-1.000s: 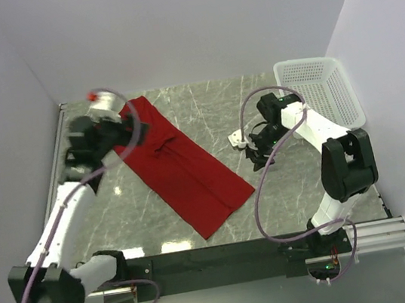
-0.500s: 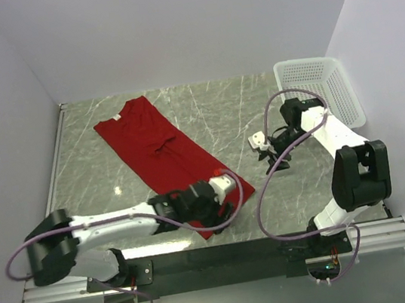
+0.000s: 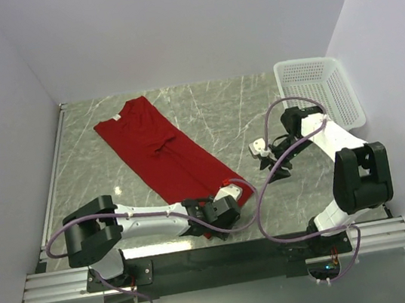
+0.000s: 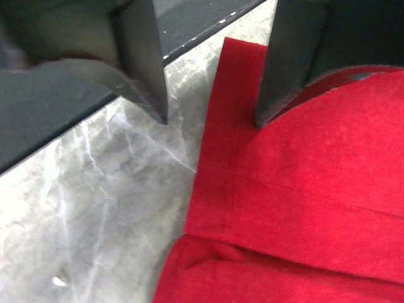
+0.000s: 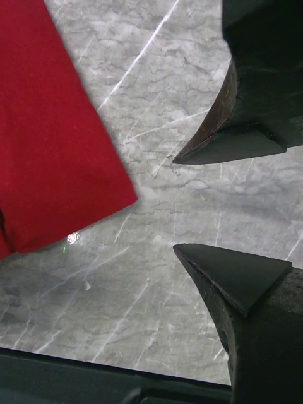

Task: Fold and stack the t-shirts
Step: Fold the tshirt

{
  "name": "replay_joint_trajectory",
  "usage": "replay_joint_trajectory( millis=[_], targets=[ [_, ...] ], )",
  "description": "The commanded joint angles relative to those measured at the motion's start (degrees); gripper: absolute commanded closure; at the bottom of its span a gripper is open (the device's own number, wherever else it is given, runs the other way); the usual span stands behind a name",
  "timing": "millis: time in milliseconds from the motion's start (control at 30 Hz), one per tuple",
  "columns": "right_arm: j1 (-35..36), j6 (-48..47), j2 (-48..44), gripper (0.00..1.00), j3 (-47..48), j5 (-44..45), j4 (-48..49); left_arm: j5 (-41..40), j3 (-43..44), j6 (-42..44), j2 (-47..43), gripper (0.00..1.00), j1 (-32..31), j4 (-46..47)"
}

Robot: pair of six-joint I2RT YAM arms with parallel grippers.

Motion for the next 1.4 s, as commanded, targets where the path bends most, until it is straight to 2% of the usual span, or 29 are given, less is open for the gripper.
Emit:
replay_joint_trajectory(
  millis=[0, 233, 300, 400, 567, 700, 867, 1000, 1133, 1367],
  targets=[
    [0.0, 0.2, -2.5, 0.40, -1.2, -0.6, 0.9, -4.1, 0.6, -4.0, 1.5, 0.40, -0.5, -4.7],
    [2.6, -5.6, -2.6, 0.40, -6.4, 1.3, 2.3, -5.6, -0.8, -4.2, 1.4, 0.47, -0.9, -5.1],
    [5.3, -5.2, -2.6, 0.40, -7.5, 2.6, 4.4, -5.7, -2.1, -4.6, 0.8, 0.47, -1.1, -4.6],
    [9.9, 0.7, -1.8, 0.40, -7.4, 5.3, 8.3, -5.9, -4.1, -5.1, -0.1, 0.47, -1.4, -3.2],
    [10.5, 0.7, -1.3, 0.41, -5.6, 5.1, 7.0, -5.4, -6.9, -5.6, -2.8, 0.42, -1.7, 0.3],
    [10.4, 1.4, -1.4, 0.41, -4.2, 3.9, 5.9, -7.7, -8.0, -4.9, -8.6, 0.37, -3.0, 1.7],
    [10.4, 2.3, -1.5, 0.41, -3.4, 3.1, 6.1, -10.3, -8.0, -3.5, -13.2, 0.35, -4.6, 0.1],
    [10.5, 2.3, -1.4, 0.41, -3.3, 3.1, 5.8, -9.1, -9.2, -2.7, -16.3, 0.36, -5.2, 0.4],
    [11.0, 1.6, -1.4, 0.41, -3.8, 3.9, 5.9, -5.9, -10.8, -2.6, -15.4, 0.37, -5.4, 1.1],
    [12.1, 2.8, -1.7, 0.41, -2.7, 5.2, 7.0, -6.6, -7.8, -4.8, -8.5, 0.38, -5.5, -1.8]
  ],
)
